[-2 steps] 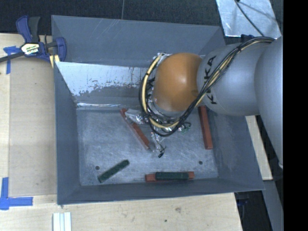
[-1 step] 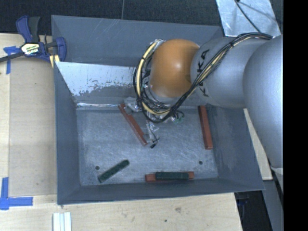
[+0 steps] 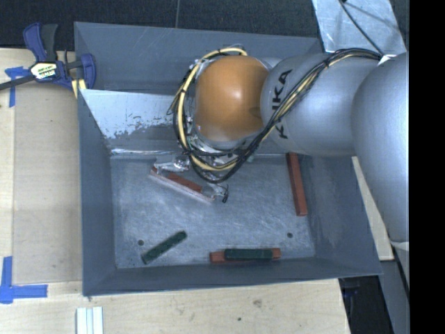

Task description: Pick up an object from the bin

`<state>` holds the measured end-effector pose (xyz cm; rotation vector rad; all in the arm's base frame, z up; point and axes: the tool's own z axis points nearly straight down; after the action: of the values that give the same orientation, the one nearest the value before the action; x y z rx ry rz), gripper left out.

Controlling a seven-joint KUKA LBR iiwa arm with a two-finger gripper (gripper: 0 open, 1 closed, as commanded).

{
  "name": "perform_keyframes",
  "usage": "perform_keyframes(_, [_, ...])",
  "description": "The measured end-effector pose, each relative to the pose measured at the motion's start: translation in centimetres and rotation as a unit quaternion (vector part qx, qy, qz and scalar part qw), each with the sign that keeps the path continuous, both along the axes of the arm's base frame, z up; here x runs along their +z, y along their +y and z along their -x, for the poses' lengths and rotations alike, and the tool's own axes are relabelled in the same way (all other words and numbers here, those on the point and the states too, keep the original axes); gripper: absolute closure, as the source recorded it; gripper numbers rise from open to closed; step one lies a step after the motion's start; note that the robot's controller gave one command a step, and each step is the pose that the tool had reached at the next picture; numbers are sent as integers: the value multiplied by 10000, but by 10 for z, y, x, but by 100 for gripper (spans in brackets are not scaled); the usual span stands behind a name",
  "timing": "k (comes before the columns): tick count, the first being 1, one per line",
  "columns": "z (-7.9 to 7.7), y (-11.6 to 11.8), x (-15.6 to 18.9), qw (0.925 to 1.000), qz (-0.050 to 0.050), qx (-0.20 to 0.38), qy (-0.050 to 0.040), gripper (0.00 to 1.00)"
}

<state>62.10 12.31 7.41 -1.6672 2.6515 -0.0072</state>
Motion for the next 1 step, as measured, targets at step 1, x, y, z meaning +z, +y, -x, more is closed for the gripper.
perform_keyframes(1, [-5, -8, 0, 9955, -22, -943, 11, 0])
